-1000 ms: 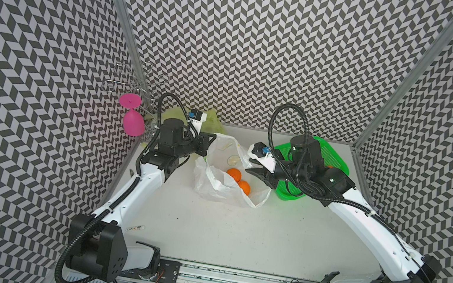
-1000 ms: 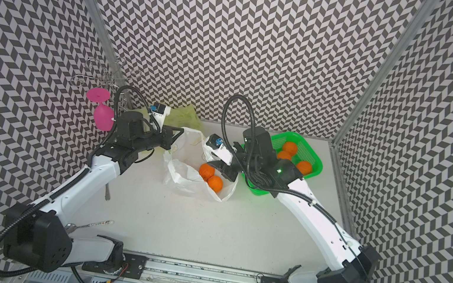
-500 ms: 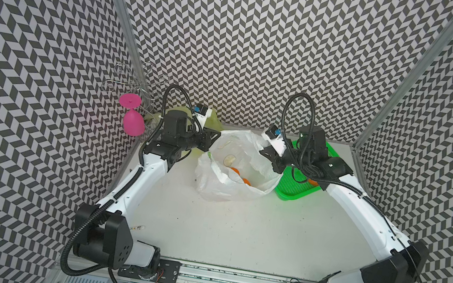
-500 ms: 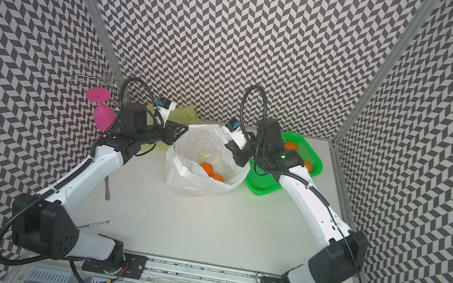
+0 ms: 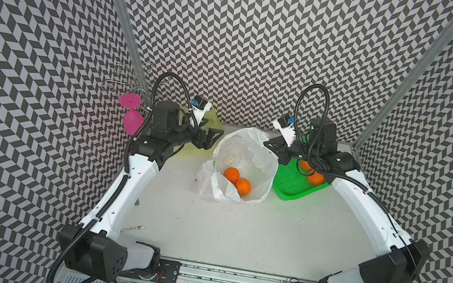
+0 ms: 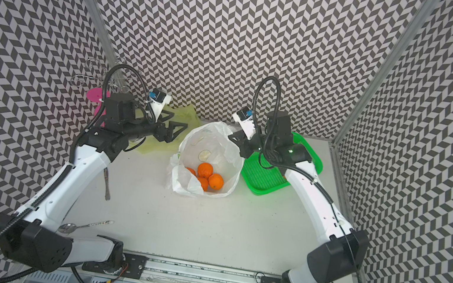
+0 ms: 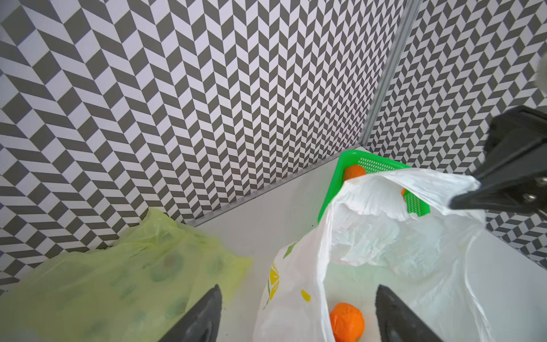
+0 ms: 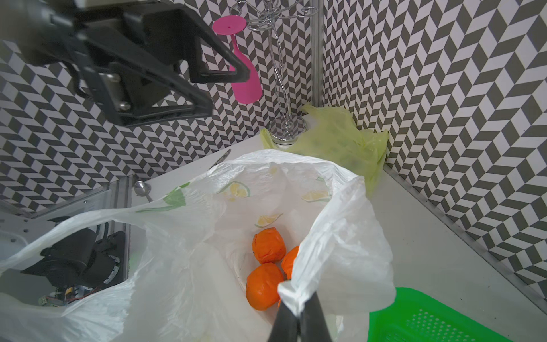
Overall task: Place the oranges into plastic bags & tie knots
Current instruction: Adjust the plastic bag at the center of the board.
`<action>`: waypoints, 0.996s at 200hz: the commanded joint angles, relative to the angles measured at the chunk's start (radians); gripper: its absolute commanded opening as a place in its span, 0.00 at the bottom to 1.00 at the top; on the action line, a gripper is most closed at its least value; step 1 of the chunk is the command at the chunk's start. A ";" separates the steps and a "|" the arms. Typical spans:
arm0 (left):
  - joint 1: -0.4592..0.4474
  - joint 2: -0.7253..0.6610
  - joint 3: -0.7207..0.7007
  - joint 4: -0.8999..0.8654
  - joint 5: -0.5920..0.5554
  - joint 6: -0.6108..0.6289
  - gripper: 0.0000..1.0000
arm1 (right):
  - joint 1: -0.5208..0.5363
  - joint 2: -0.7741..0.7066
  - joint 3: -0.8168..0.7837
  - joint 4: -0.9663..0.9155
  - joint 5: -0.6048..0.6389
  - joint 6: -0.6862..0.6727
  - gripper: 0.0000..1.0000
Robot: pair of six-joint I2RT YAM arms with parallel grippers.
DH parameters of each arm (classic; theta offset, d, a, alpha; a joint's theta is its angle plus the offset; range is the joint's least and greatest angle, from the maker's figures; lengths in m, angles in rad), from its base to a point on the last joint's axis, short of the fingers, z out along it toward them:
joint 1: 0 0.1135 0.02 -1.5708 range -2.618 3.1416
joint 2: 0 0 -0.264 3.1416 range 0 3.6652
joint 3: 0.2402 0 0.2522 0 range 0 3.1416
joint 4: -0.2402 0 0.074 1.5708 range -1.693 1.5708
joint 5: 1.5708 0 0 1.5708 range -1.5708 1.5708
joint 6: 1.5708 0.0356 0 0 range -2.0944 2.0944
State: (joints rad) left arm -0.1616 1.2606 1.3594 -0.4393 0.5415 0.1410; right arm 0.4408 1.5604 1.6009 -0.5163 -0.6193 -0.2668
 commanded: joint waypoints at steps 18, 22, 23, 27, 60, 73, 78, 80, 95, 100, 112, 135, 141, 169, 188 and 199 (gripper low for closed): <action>-0.003 -0.168 -0.048 -0.199 0.165 0.216 0.88 | -0.007 0.036 0.042 0.041 -0.029 0.060 0.00; -0.005 -0.183 -0.052 -0.218 0.181 0.230 0.88 | -0.008 0.039 0.044 0.040 -0.028 0.063 0.00; -0.006 -0.186 -0.053 -0.223 0.184 0.233 0.88 | -0.009 0.039 0.045 0.039 -0.028 0.064 0.00; -0.010 -0.201 -0.057 -0.241 0.198 0.246 0.89 | -0.009 0.043 0.046 0.039 -0.026 0.067 0.00; -0.109 -0.312 -0.153 -0.272 0.194 0.262 1.00 | -0.011 0.056 0.058 0.029 -0.022 0.057 0.00; -0.186 -0.339 -0.199 -0.234 0.125 0.238 1.00 | -0.011 0.065 0.068 0.016 -0.026 0.051 0.00; -0.222 -0.343 -0.206 -0.227 0.088 0.234 1.00 | -0.011 0.068 0.072 0.013 -0.025 0.050 0.00; -0.233 -0.343 -0.207 -0.225 0.076 0.233 1.00 | -0.011 0.069 0.072 0.011 -0.026 0.048 0.00; -0.311 -0.338 -0.205 -0.229 0.001 0.234 1.00 | -0.011 0.074 0.072 0.006 -0.018 0.041 0.00; -0.316 -0.334 -0.202 -0.234 0.000 0.237 1.00 | -0.011 0.075 0.073 0.004 -0.016 0.038 0.00; -0.324 -0.327 -0.200 -0.247 -0.011 0.245 1.00 | -0.011 0.077 0.074 0.001 -0.010 0.031 0.00; -0.373 -0.339 -0.219 -0.278 -0.032 0.280 1.00 | -0.013 0.084 0.080 -0.008 0.003 0.017 0.00; -0.376 -0.348 -0.225 -0.283 -0.029 0.292 1.00 | -0.013 0.087 0.083 -0.011 0.004 0.014 0.00; -0.384 -0.390 -0.256 -0.301 -0.051 0.335 1.00 | -0.013 0.099 0.086 -0.019 0.001 0.008 0.00; -0.395 -0.406 -0.269 -0.310 -0.101 0.368 1.00 | -0.014 0.106 0.094 -0.032 0.004 0.002 0.00; -0.405 -0.413 -0.287 -0.290 -0.156 0.379 1.00 | -0.013 0.106 0.098 -0.039 0.003 -0.003 0.00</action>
State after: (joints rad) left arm -0.5499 0.8749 1.0981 -0.7177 0.4786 0.4469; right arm 0.4332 1.6573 1.6672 -0.5545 -0.6178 -0.2470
